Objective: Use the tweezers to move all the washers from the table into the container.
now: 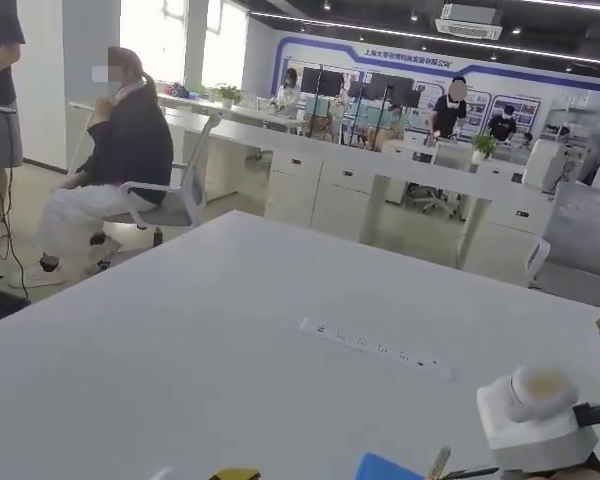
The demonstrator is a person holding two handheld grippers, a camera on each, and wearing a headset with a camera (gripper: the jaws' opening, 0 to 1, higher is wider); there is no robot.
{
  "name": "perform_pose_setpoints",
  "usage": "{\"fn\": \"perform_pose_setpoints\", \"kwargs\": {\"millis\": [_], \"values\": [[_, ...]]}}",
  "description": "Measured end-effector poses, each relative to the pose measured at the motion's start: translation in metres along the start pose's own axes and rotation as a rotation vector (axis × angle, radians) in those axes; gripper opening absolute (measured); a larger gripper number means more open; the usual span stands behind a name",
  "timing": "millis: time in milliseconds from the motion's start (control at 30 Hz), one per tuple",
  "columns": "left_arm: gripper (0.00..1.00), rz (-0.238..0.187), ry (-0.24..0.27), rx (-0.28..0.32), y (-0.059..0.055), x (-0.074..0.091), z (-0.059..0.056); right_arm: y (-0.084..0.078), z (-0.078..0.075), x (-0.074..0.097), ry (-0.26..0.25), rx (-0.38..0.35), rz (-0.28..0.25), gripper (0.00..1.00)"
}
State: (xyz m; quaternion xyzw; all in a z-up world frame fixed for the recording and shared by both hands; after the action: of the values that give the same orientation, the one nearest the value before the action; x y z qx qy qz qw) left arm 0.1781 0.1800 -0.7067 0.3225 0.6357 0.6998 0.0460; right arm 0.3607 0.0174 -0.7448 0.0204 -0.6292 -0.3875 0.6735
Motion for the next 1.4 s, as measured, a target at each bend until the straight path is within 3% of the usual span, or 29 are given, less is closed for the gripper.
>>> {"fn": "perform_pose_setpoints", "kwargs": {"millis": [333,767,1033,1400], "values": [[0.8,0.005,0.002,-0.003,0.0,0.0,0.0,-0.01,0.0,-0.007,-0.02,-0.018,0.016,0.04],[0.8,0.011,0.001,-0.008,-0.001,-0.001,0.0,-0.008,0.002,-0.006,-0.008,0.012,0.001,0.04],[0.8,0.015,-0.003,-0.013,-0.001,-0.001,-0.001,-0.001,0.005,0.012,-0.045,0.063,-0.034,0.04],[0.8,0.017,-0.006,-0.015,-0.001,-0.001,-0.001,0.005,0.029,0.041,-0.053,0.135,-0.085,0.04]]}}
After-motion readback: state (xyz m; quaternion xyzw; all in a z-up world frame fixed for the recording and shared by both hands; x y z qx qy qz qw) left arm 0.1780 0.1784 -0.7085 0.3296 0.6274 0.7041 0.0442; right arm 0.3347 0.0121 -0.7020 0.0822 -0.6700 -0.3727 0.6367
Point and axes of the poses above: the centre of the closed fingertips' face, and the gripper's own axes: x roughly backward along the fingers, z roughly to its left, y roughly out of its top, the point moved 8 cm from there along x, roughly backward along the fingers, and after that the axes turned 8 degrees about z, right-handed, at the moved point
